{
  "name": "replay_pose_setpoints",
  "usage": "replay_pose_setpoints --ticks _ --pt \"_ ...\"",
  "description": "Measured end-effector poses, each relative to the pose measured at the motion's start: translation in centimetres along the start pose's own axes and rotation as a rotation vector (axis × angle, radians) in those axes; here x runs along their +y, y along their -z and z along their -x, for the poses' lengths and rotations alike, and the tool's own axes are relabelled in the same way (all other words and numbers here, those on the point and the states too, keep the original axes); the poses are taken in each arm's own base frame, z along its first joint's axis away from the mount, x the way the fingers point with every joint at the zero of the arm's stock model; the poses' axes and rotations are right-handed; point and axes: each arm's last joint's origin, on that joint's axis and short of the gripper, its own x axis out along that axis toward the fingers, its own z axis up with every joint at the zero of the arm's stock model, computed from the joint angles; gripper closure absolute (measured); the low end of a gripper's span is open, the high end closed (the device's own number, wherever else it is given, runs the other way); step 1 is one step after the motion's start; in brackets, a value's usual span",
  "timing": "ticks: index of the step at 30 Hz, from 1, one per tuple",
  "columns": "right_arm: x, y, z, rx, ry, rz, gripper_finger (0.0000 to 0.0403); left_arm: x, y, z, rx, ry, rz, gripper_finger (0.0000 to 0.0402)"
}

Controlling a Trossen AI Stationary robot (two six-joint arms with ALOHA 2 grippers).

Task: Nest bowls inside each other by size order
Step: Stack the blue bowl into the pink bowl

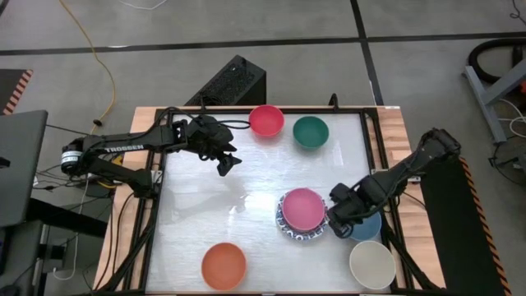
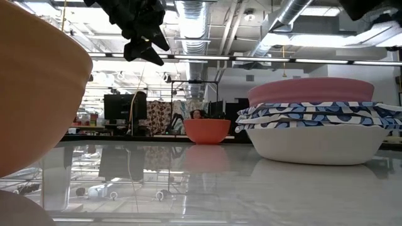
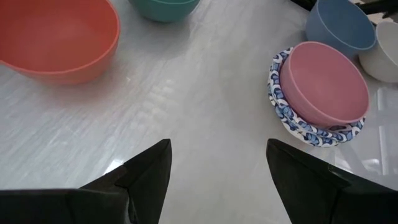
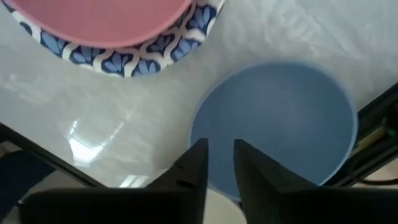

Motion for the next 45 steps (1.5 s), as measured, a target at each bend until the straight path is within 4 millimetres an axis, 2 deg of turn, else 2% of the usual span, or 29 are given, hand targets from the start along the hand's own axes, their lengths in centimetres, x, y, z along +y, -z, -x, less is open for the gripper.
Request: replay_pose_setpoints --ticks 7,11,19,25,31,45 --pt "0.2 1.2 -0.1 0.003 -0.004 -0.035 0.0206 0.0 0.0 0.0 0.000 0.000 0.000 0.0150" --pt "0.5 1.5 -0.5 0.002 -0.027 -0.028 0.0177 0.0 0.0 0.0 0.000 0.000 -0.002 0.0150" --pt "0.8 1.5 -3.6 -0.003 -0.086 -0.016 0.0173 0.0 0.0 0.0 0.000 0.000 -0.008 0.0150" --pt "0.2 1.4 -4.9 0.001 -0.043 -0.025 0.0173 0.0 0.0 0.0 0.000 0.000 -0.007 0.0150" --pt "0.5 1.3 -6.1 -0.002 -0.098 -0.034 0.0173 0.0 0.0 0.0 0.000 0.000 -0.002 0.0150" --pt "-1.0 1.3 -9.1 -0.017 -0.040 -0.031 0.0173 0.0 0.0 0.0 0.000 -0.002 -0.001 0.0150"
